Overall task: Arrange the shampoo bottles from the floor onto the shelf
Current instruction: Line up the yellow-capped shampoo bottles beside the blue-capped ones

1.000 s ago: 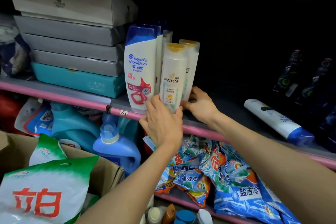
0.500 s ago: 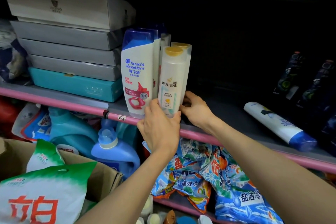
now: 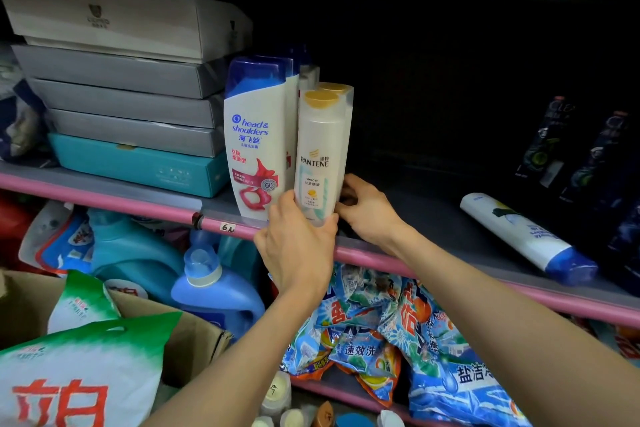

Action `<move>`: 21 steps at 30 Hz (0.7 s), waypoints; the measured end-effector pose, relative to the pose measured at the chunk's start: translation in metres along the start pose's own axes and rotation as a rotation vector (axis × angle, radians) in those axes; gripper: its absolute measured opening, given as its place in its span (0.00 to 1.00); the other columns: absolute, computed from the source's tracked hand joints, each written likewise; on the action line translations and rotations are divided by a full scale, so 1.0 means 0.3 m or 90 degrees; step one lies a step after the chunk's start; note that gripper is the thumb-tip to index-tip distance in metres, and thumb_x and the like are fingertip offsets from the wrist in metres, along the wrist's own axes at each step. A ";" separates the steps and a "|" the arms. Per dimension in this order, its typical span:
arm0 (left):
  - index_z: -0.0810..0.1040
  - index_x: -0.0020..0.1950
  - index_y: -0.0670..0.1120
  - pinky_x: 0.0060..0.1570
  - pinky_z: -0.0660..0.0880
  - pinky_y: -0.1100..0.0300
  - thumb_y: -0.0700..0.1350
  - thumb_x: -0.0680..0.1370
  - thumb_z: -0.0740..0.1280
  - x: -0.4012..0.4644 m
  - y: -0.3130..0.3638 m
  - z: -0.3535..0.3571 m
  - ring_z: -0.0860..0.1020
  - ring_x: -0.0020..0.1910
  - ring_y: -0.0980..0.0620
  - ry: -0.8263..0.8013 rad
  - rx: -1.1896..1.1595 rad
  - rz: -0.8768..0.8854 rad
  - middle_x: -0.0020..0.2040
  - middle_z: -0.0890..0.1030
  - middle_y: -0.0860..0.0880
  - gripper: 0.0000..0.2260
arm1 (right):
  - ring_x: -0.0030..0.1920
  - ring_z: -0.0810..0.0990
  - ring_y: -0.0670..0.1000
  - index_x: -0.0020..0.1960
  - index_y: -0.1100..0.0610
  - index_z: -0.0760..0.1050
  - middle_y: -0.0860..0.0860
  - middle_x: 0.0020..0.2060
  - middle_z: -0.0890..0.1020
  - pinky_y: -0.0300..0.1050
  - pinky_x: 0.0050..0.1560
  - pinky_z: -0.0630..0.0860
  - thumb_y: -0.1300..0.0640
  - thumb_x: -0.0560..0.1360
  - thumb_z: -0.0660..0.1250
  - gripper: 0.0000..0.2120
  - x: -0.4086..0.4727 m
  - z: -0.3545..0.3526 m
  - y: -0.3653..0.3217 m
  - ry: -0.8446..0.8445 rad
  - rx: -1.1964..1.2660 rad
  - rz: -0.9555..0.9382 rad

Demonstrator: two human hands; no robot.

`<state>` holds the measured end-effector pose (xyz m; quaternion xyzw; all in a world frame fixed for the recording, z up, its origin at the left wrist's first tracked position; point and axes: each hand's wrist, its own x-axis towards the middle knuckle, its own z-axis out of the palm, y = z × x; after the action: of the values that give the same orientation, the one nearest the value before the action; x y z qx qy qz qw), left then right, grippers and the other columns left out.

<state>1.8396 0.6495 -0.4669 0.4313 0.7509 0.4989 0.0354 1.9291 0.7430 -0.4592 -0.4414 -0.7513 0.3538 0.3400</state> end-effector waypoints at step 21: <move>0.70 0.62 0.50 0.43 0.69 0.56 0.56 0.70 0.72 -0.003 0.001 0.000 0.76 0.54 0.47 -0.003 -0.002 -0.027 0.57 0.76 0.51 0.24 | 0.56 0.78 0.45 0.63 0.50 0.74 0.48 0.57 0.81 0.37 0.53 0.73 0.56 0.76 0.67 0.16 0.001 0.003 -0.003 -0.012 -0.008 -0.004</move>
<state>1.8402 0.6489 -0.4668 0.4163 0.7592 0.4979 0.0486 1.9279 0.7427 -0.4591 -0.4377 -0.7579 0.3523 0.3315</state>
